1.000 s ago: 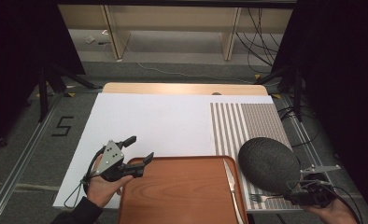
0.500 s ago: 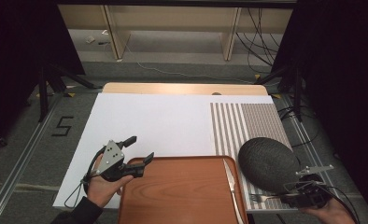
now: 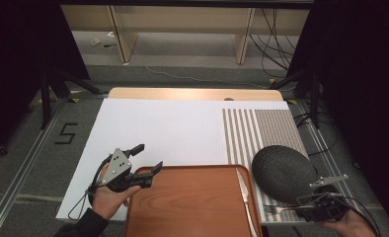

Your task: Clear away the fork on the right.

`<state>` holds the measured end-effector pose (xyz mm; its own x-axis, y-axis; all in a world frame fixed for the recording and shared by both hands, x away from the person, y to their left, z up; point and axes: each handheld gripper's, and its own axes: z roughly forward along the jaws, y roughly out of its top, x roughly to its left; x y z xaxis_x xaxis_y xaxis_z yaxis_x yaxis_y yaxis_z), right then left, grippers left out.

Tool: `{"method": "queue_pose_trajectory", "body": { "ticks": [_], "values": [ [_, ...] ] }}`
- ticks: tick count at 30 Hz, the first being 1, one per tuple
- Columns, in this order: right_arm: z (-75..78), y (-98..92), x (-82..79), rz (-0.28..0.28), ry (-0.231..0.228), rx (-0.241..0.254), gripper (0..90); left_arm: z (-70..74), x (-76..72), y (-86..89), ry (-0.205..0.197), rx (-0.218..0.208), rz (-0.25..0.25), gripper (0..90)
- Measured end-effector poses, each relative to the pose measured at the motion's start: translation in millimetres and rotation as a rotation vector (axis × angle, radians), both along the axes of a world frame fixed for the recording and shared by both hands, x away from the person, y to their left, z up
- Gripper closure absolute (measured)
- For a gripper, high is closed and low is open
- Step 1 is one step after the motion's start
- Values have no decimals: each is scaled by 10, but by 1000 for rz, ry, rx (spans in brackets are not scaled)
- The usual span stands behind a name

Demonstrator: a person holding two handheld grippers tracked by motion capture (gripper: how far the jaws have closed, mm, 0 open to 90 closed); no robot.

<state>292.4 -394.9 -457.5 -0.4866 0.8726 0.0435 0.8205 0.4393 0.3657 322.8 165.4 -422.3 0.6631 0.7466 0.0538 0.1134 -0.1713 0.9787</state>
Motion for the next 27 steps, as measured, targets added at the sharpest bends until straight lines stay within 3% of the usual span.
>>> {"method": "queue_pose_trajectory", "body": {
  "ticks": [6,8,12,14,18,22,27],
  "values": [
    [30,62,-35,36,34,-39,248,0,0,0,0,0,0,198],
    [41,121,-52,79,36,-76,316,-1,0,-2,0,1,-1,198],
    [61,166,-60,101,41,-99,412,-3,2,-4,2,2,-1,198],
    [76,202,-58,132,43,-122,503,-7,3,-5,4,3,0,198],
    [92,272,-57,178,55,-150,588,-10,5,-7,5,3,-1,198],
    [97,302,-35,203,71,-164,622,-11,6,-8,5,4,-1,198],
    [112,399,-10,287,99,-223,693,-16,8,-12,7,6,-1,198]
  ]
}}
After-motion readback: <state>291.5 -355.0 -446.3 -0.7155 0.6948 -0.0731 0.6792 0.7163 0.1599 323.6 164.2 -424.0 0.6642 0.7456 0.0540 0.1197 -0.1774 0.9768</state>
